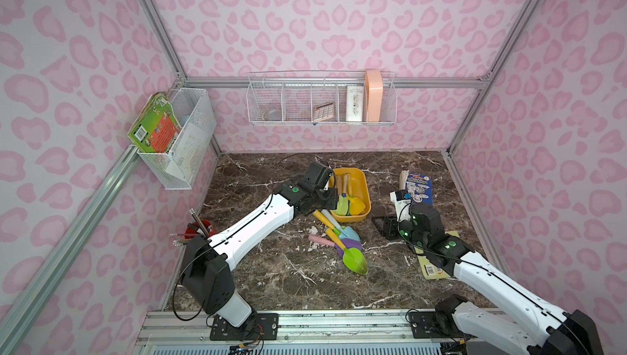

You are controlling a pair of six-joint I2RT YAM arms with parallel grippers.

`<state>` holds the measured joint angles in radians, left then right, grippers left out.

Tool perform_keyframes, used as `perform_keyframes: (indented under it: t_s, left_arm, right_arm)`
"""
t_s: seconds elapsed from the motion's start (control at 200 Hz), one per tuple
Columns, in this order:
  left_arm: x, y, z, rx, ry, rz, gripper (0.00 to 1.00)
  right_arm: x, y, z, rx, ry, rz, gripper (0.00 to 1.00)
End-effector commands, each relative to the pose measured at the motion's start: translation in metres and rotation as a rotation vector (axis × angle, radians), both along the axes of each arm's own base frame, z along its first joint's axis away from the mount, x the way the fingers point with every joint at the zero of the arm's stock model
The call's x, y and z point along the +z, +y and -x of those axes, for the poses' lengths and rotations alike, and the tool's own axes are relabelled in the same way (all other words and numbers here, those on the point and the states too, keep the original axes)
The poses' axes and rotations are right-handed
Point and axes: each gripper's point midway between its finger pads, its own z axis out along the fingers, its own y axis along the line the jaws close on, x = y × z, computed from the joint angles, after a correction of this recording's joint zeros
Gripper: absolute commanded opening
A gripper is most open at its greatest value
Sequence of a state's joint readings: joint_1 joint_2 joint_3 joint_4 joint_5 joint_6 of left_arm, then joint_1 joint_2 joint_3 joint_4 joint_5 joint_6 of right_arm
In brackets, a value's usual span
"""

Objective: Put the shovel into the storage box
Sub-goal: Pick up the shovel from the center of the board.

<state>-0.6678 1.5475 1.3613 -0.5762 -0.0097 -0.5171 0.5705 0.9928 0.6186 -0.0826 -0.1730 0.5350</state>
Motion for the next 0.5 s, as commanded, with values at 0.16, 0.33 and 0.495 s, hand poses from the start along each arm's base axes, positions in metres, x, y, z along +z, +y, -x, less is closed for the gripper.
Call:
perform_keyframes:
  t_s: [0.16,0.33,0.495]
  left_arm:
    - [-0.008,0.049,0.034,0.101,0.015,-0.065,0.53]
    - [-0.02,0.08,0.06,0.176,0.03,-0.086,0.53]
    - [-0.035,0.102,0.08,0.234,0.053,-0.095,0.54]
  right_arm:
    - [0.008,0.034,-0.008,0.088,-0.046,0.027,0.49]
    - [-0.006,0.061,-0.01,0.161,-0.021,0.07,0.49]
    - [-0.021,0.091,-0.008,0.24,0.003,0.104,0.48]
